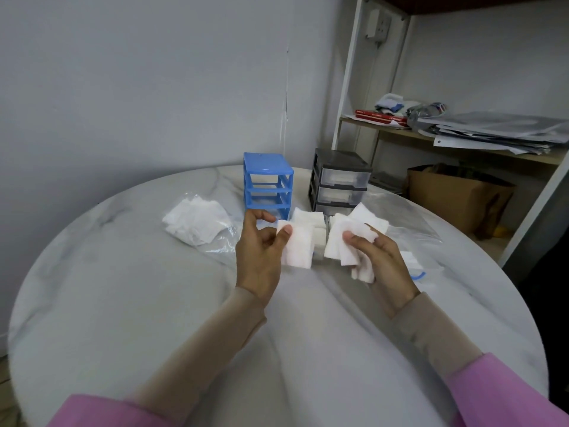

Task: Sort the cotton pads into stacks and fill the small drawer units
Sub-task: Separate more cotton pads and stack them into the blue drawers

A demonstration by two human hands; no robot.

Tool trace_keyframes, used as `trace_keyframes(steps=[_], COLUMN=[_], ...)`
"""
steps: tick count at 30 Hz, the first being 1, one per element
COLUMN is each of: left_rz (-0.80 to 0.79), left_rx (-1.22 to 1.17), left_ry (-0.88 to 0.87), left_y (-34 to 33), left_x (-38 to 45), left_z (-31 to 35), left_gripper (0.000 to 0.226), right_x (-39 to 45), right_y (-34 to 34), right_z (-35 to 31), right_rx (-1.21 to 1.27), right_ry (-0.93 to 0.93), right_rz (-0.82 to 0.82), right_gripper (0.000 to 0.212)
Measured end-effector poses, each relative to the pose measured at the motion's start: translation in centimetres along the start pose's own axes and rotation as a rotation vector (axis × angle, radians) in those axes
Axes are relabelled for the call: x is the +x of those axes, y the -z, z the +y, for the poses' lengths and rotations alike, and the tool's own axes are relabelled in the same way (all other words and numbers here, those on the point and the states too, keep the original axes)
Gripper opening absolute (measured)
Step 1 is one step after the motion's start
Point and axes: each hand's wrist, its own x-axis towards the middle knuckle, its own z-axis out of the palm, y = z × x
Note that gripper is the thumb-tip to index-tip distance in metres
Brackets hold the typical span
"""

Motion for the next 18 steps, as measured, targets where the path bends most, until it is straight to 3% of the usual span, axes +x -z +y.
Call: trace_keyframes(steps=[7,11,18], left_rz=[-0.091,-0.161,-0.292], left_rx=[-0.057,-0.201,-0.29], left_ry=[0.132,0.217,0.275], left_y=[-0.3,-0.7,-0.9], left_x=[-0.3,-0.8,-1.1], left_z=[0.2,0.6,0.9], left_gripper=[0.005,0.008,0.019], right_x=[-0.5,-0.6,-0.7], right_y=[-0.5,-0.8,-0.9], right_z=[0.6,0.6,0.6], right_rx=[-0.047,-0.084,-0.088], right_ry=[-0.069,-0.039,-0.03], right_rz=[-0.067,-0.043,0.007], right_gripper=[0.021,0.007,0.007])
